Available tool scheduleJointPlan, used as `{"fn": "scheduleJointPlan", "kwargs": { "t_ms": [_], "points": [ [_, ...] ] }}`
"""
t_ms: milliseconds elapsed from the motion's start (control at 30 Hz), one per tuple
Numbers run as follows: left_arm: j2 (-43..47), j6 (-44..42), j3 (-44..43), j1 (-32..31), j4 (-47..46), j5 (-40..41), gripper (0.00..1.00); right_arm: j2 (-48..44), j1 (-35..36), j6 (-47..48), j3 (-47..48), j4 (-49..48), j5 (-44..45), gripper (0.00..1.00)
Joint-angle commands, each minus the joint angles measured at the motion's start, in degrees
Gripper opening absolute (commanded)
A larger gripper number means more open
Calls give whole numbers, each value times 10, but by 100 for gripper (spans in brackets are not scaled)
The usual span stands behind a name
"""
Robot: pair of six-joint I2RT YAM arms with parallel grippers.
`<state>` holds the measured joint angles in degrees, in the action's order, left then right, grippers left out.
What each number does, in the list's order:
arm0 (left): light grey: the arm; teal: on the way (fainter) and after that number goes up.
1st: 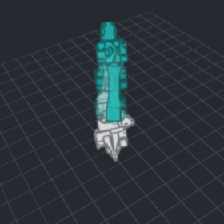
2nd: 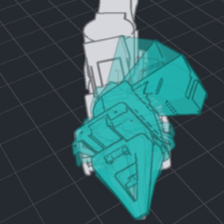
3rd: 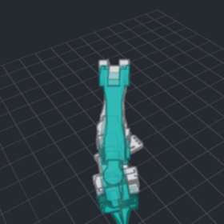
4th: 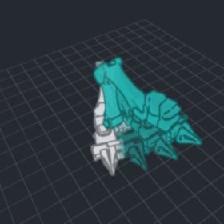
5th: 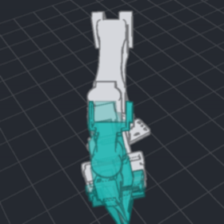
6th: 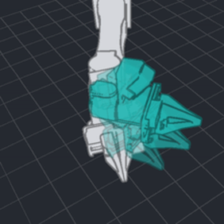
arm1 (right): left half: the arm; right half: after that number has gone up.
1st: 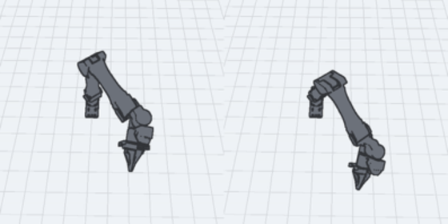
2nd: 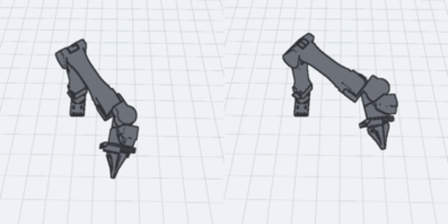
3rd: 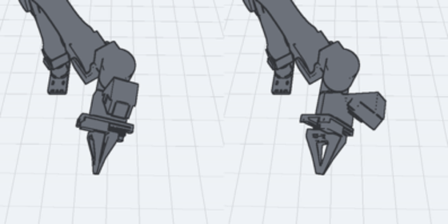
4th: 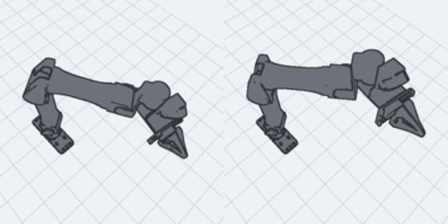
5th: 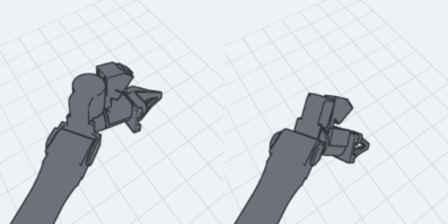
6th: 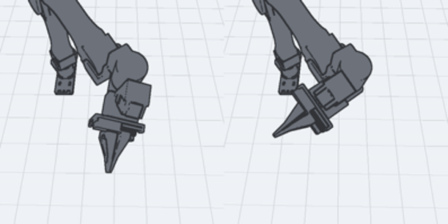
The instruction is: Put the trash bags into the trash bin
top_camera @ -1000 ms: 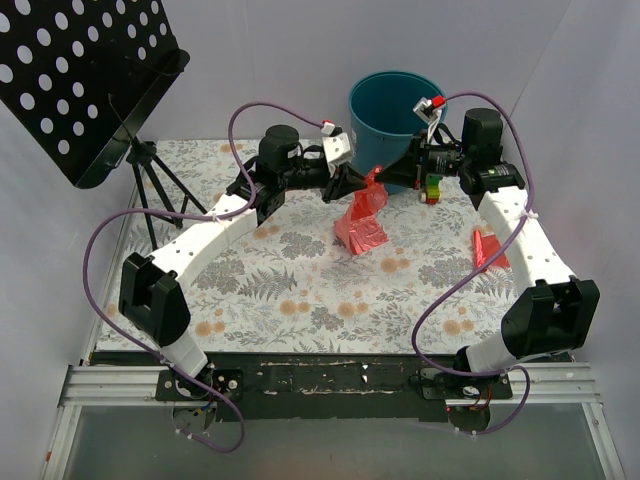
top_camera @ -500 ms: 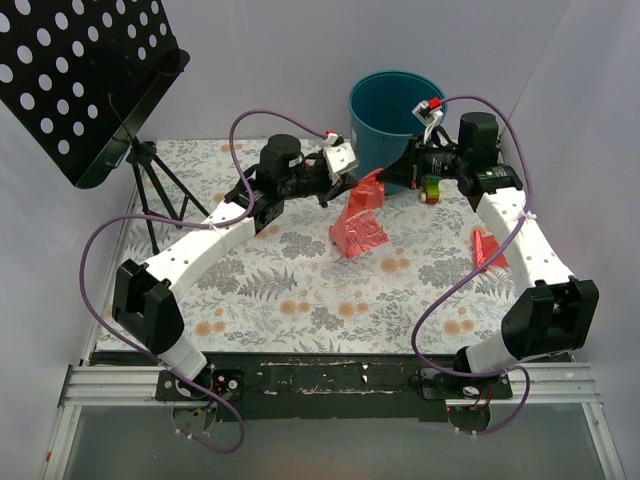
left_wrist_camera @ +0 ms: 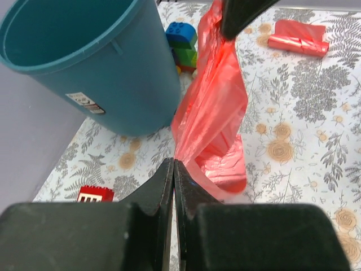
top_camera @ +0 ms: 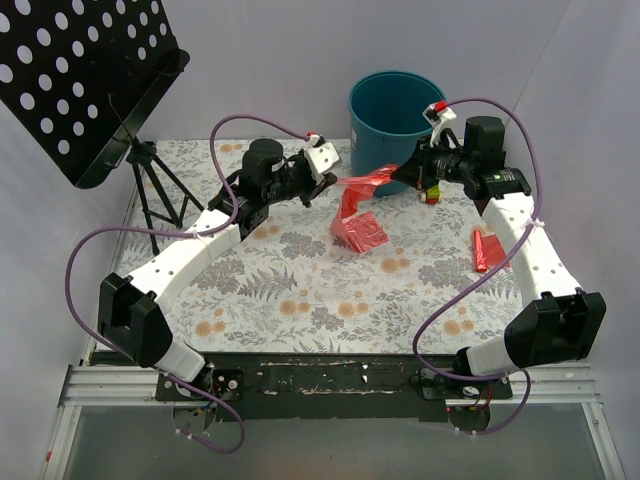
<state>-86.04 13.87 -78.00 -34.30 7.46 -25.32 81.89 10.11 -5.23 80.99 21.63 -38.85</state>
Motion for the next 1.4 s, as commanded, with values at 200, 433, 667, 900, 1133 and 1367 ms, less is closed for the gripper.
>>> {"fn": "scheduleJointPlan", "kwargs": {
  "t_ms": [200,433,667,900,1133,1367],
  "points": [
    [68,-18,34,8,3,-89,14,-37,2,41,5,-7,19,1],
    [46,206,6,12,-95,-47,60,-56,37,92,1,-25,26,1],
    [-11,246,-10,3,-120,-52,53,-56,65,97,7,-27,37,1],
    [-26,231,-16,0,-126,-69,55,-55,69,88,15,-33,43,1],
    [-38,152,-15,-15,-103,-26,57,-56,69,66,16,-43,32,1],
    [-66,72,-20,-25,-102,16,58,-53,69,57,18,-44,25,1]
  ]
}}
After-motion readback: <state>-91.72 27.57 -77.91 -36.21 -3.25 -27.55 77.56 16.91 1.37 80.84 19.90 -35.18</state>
